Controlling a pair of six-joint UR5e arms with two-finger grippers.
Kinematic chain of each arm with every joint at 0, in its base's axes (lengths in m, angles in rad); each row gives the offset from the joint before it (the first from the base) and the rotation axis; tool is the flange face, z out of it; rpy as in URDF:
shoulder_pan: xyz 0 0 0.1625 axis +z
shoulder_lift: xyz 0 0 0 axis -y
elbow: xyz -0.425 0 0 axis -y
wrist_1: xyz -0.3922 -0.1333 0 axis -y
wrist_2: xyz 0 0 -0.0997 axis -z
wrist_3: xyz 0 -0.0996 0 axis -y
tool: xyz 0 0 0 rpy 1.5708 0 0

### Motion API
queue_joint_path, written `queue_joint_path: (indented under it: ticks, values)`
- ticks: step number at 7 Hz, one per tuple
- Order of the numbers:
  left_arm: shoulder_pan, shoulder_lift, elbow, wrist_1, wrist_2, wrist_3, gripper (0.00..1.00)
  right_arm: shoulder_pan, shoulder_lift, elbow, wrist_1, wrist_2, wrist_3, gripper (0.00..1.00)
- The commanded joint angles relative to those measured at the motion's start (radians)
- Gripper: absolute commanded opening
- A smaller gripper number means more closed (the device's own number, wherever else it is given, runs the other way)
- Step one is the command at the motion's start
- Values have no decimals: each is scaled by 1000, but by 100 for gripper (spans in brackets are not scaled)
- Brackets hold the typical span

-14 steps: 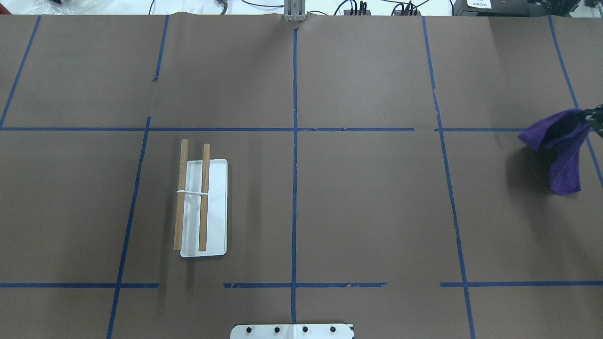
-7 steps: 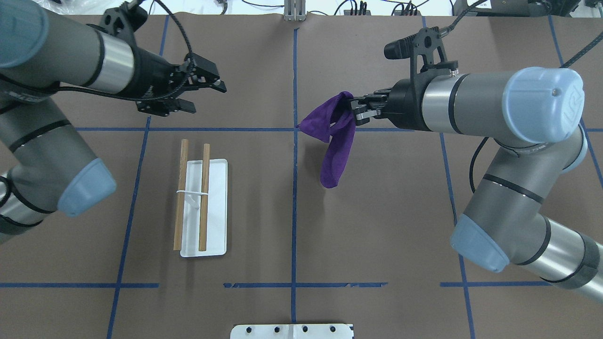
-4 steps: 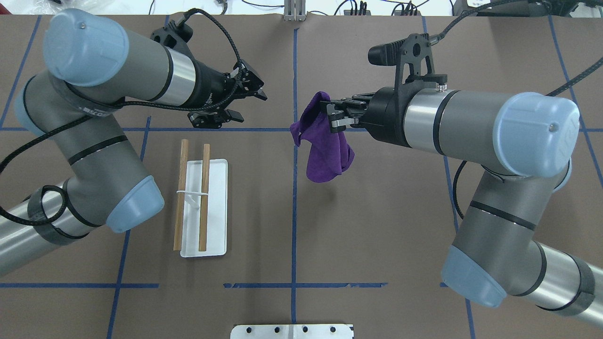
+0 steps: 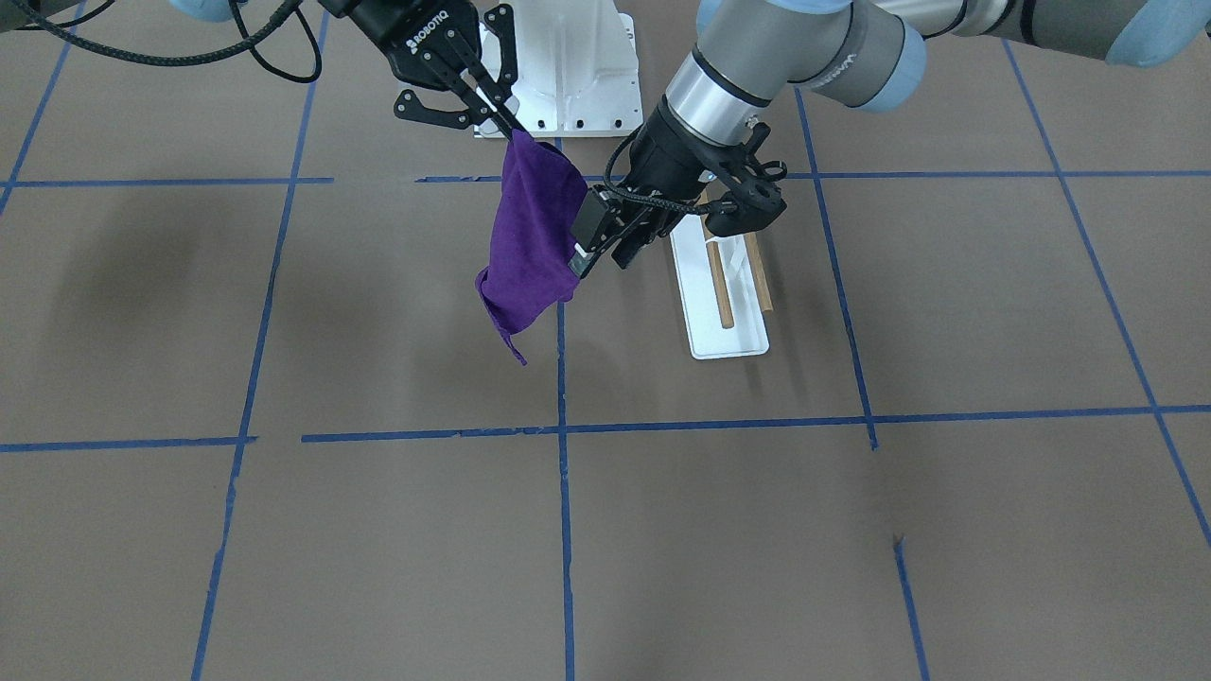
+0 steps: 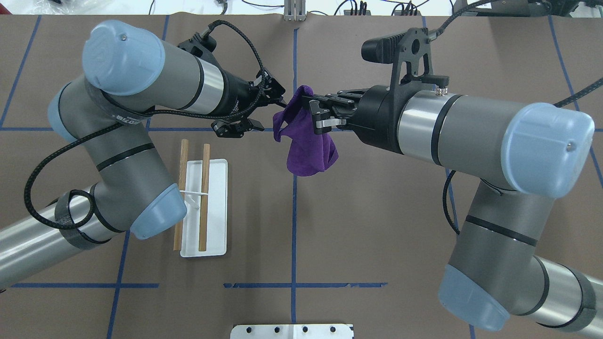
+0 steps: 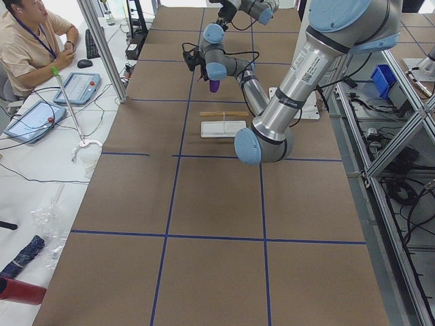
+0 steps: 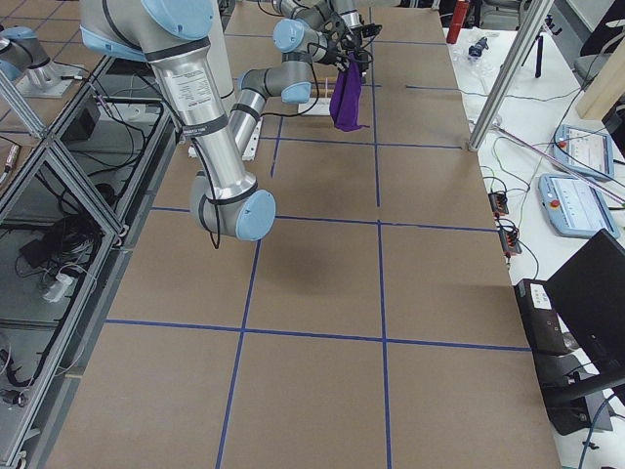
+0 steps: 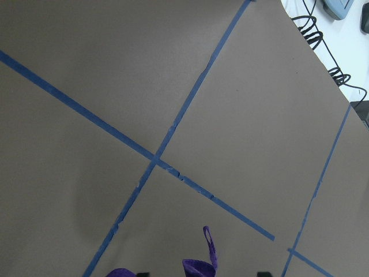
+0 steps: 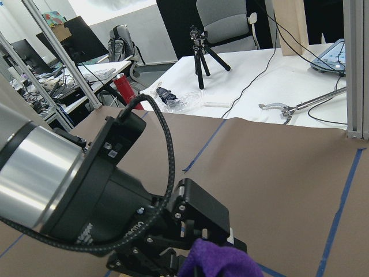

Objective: Hang towel on rack

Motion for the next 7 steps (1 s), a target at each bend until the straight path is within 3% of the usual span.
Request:
queue_joint_path:
  ticks: [1,2,3,4,5,7]
  values:
    - [15,-8,-5,-2,-1,0,59,-15,12,10,2,-14,0,0]
    - [20,-8,-13,-2,-1,0,44,-15,16,12,2,-14,0,0]
    - [20,-6,-13,-3,-3,9,9,-20,15,12,2,-17,0,0]
    - [20,-6,-13,-3,-1,11,8,-28,15,12,2,-20,0,0]
    - [20,-5,-13,-3,-1,12,0,-31,13,12,2,-21,0,0]
    - [20,-5,-14,-3,-1,14,0,-29,4,10,2,-3,-11,0]
